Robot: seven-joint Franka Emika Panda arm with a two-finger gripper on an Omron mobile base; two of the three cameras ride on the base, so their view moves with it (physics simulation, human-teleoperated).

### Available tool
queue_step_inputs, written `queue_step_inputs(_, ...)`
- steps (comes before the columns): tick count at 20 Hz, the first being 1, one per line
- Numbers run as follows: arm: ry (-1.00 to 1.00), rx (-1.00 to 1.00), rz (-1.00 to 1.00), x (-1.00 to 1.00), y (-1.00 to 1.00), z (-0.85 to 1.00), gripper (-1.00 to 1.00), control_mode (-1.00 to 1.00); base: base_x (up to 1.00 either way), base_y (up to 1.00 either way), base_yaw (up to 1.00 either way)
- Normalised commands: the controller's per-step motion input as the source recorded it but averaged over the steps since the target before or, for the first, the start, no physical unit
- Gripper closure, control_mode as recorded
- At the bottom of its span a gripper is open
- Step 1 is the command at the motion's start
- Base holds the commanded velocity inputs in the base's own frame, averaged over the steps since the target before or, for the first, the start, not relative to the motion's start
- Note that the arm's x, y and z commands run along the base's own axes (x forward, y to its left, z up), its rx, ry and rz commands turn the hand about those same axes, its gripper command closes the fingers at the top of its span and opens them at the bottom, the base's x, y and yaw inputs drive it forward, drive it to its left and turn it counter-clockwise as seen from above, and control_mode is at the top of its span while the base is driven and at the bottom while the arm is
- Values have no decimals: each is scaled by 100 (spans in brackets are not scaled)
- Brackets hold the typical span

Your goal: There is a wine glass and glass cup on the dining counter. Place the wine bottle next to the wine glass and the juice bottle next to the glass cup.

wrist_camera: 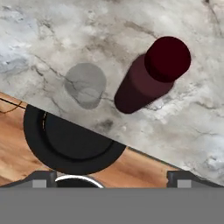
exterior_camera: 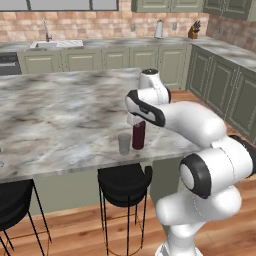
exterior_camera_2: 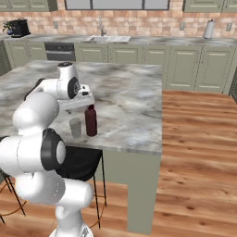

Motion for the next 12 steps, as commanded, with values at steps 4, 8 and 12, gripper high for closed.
queue_step_inputs(4, -1, 0, -16, -61, 2, 1, -100, -100, 0, 0, 0)
queue_step_inputs(8, -15, 0, -9, -62, 0, 1, -100, -100, 0, 0, 0)
queue_step_inputs(12, -20, 0, -14, -68, 0, 0, -100, -100, 0, 0, 0)
